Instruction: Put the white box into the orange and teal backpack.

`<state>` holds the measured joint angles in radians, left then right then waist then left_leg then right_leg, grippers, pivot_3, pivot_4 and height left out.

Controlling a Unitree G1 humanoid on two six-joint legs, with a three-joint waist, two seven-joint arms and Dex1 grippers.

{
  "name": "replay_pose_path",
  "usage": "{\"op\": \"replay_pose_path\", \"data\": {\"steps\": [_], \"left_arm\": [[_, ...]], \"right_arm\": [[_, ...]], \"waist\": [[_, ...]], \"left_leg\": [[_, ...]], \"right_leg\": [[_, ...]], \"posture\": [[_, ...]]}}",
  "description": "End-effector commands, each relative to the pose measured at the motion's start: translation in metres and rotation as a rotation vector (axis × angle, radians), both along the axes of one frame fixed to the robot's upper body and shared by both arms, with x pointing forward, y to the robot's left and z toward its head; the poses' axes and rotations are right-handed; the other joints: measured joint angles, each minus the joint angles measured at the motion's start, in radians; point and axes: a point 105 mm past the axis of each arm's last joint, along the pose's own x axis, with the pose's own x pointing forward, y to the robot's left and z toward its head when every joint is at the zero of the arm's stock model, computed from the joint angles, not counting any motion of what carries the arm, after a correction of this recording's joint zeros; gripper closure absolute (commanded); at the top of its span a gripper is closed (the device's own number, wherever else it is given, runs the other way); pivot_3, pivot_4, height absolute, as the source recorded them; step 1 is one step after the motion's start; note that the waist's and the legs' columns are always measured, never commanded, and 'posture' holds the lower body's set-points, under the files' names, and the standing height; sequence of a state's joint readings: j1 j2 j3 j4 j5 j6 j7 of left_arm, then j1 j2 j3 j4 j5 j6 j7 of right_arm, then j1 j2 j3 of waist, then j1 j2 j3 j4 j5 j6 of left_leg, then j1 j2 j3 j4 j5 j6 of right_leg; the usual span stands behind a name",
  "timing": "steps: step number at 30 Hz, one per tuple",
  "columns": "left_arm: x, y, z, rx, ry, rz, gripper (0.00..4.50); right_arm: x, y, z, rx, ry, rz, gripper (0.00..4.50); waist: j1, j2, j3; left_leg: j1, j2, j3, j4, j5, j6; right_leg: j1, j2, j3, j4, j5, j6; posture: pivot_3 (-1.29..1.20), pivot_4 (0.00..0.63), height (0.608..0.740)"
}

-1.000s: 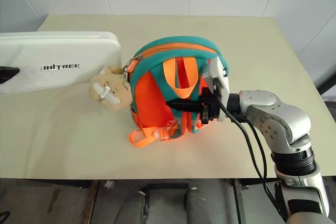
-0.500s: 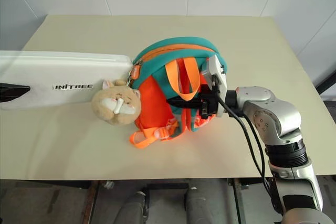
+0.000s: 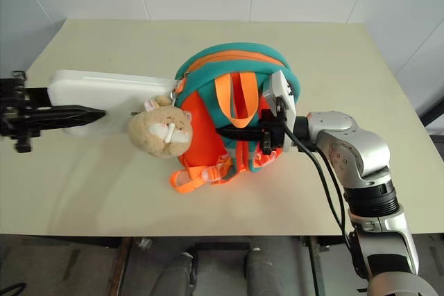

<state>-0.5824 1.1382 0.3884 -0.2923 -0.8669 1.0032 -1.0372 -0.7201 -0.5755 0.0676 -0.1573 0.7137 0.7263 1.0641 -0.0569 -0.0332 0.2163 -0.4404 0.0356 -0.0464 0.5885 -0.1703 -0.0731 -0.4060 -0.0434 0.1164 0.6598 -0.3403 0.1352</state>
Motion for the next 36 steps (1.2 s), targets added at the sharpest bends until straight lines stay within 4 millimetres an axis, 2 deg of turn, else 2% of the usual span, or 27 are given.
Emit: {"op": "replay_pose_path", "data": {"steps": [1,6,8,13,15,24,28,31,34,36], "left_arm": [[0.007,-0.012,0.008,-0.019,-0.044,-0.021,3.24],[0.039,-0.03,-0.005,-0.042,-0.03,0.009,3.24],[0.05,-0.043,-0.015,-0.039,-0.017,0.004,3.24],[0.064,-0.071,-0.027,-0.063,-0.005,-0.039,3.24],[0.075,-0.08,-0.032,-0.071,-0.009,-0.025,3.24],[0.096,-0.099,-0.039,-0.112,-0.076,-0.01,3.24],[0.093,-0.1,-0.053,-0.027,-0.004,-0.027,1.95],[0.087,-0.096,-0.046,-0.029,-0.007,-0.037,1.04],[0.073,-0.071,-0.04,0.0,0.006,-0.048,0.15],[0.065,-0.056,-0.04,0.028,0.021,-0.041,0.02]], "right_arm": [[-0.005,0.003,0.009,0.016,-0.048,0.014,4.5],[-0.007,0.008,0.01,0.025,-0.051,0.02,4.5],[-0.008,0.01,0.011,0.029,-0.053,0.023,4.5],[-0.009,0.013,0.013,0.035,-0.055,0.022,4.5],[-0.009,0.014,0.014,0.038,-0.056,0.021,4.5],[-0.01,0.016,0.015,0.043,-0.056,0.011,4.5],[-0.01,0.017,0.016,0.045,-0.057,0.011,4.5],[-0.01,0.017,0.017,0.046,-0.059,0.011,4.5],[-0.011,0.017,0.017,0.045,-0.058,0.014,4.5],[-0.011,0.017,0.017,0.044,-0.056,0.015,4.5]], "waist": [[-0.002,0.0,0.0],[-0.001,0.0,0.0],[0.0,0.0,0.0],[0.0,0.0,0.0],[0.001,0.0,0.0],[0.004,0.0,0.0],[0.002,0.0,0.0],[0.001,0.0,0.0],[-0.008,0.0,0.0],[-0.016,0.0,0.0]], "left_leg": [[0.0,0.0,0.0,0.0,0.0,0.0],[0.0,0.0,0.0,0.002,0.0,0.0],[0.0,0.0,0.0,0.003,0.0,0.0],[0.001,0.0,-0.001,0.005,0.0,0.0],[0.001,0.0,-0.001,0.005,0.0,0.0],[0.002,-0.001,-0.002,0.007,0.0,0.0],[0.003,-0.001,-0.002,0.007,0.0,0.0],[0.003,-0.001,-0.003,0.007,0.0,0.0],[0.003,-0.001,-0.003,0.006,0.0,0.0],[0.004,-0.001,-0.003,0.004,0.0,0.0]], "right_leg": [[0.0,0.0,0.0,0.0,0.0,0.0],[0.0,0.001,0.0,0.002,0.0,0.0],[0.001,0.001,0.0,0.002,0.001,0.001],[0.004,0.001,0.001,0.001,0.002,0.003],[0.004,0.001,0.0,0.001,0.002,0.003],[0.006,0.001,0.0,0.001,0.002,0.003],[0.008,0.001,0.0,0.0,0.003,0.004],[0.008,0.001,0.0,0.0,0.003,0.004],[0.008,0.001,0.0,0.0,0.003,0.004],[0.008,0.001,0.0,-0.001,0.003,0.004]], "posture": [[0.0,0.15,0.74],[0.0,0.15,0.74],[0.0,0.15,0.74],[0.0,0.15,0.74],[0.0,0.15,0.74],[0.0,0.15,0.74],[0.0,0.15,0.74],[0.0,0.15,0.74],[0.0,0.15,0.74],[0.0,0.15,0.74]]}}
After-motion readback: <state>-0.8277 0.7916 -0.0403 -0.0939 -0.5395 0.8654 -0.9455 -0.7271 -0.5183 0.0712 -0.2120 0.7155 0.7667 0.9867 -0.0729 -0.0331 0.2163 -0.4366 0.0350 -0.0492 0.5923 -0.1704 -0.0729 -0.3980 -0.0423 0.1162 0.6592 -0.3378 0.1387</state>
